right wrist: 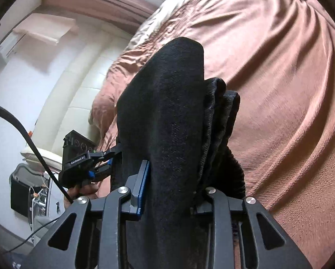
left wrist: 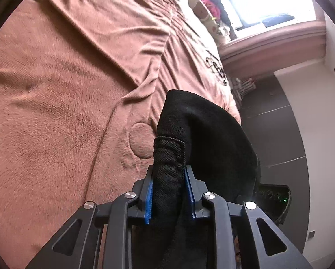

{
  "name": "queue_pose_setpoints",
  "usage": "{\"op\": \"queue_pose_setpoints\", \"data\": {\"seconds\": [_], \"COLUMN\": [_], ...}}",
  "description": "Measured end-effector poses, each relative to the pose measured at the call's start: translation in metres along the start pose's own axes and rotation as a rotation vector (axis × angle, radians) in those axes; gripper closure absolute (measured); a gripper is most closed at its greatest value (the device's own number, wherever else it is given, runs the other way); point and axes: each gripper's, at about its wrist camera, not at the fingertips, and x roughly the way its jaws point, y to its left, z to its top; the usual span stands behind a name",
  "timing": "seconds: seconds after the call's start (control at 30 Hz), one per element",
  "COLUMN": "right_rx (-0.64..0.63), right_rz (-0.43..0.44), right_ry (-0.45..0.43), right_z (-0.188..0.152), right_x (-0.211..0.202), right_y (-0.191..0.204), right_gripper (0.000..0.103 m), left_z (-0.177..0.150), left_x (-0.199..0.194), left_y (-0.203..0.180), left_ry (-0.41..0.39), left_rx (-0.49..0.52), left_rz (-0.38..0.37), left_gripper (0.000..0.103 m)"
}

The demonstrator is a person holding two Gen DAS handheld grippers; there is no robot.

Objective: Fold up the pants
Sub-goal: 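Lift the folded pants off the bed with both tools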

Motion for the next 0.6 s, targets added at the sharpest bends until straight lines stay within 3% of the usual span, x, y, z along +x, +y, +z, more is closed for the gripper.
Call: {"op": "queue_pose_setpoints", "data": {"seconds": [0.6], "right_rx": [-0.14], "right_rz": [0.079], "right_ry": [-0.112], "right_z": [-0.036], "right_x": [-0.042], "right_y": [0.03], "right_gripper": [0.081], "left_z": [-0.034], "left_x": [-0.064], "left_y": [-0.045], "left_ry": [-0.148], "left_rx": [0.075], "left_rz": [-0.087], "left_gripper": [0.079]}}
